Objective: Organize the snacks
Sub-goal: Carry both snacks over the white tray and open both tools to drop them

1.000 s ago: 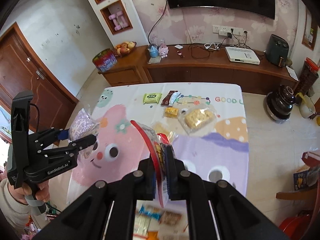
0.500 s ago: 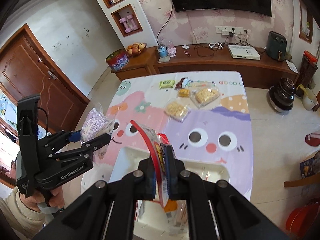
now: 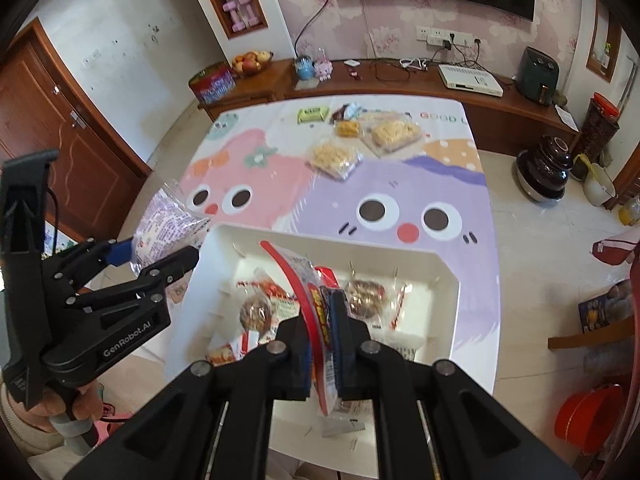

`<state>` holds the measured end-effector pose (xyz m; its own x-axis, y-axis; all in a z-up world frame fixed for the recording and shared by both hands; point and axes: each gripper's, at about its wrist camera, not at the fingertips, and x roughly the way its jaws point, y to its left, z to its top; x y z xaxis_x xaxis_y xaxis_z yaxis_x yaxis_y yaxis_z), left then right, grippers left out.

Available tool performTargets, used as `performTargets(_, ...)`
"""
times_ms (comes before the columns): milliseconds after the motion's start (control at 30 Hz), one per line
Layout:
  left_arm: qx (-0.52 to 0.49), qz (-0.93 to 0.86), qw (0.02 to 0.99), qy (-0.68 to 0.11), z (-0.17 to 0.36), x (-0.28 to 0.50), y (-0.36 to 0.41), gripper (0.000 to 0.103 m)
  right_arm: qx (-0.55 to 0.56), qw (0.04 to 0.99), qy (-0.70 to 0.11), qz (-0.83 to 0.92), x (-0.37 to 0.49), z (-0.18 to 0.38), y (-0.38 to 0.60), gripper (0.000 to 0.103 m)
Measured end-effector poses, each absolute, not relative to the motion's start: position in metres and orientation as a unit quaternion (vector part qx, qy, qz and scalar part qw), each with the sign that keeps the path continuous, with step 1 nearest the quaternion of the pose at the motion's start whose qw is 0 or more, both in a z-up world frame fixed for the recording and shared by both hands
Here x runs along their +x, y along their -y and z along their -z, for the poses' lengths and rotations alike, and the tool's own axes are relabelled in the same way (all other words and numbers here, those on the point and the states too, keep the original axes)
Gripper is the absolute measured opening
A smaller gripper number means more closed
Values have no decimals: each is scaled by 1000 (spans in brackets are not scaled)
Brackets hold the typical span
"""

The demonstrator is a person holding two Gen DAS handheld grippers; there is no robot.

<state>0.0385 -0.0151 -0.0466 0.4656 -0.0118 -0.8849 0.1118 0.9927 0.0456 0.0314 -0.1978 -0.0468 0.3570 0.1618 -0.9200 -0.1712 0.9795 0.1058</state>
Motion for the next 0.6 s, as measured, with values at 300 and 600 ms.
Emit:
performTargets(300,62,40,850,-522,55,33,23,46,-8,814,-574,-91,21,62,197,8)
performTargets(600,61,37,845,-530,59,30,27,51,-8,808,-582,-89,20,65,198,8)
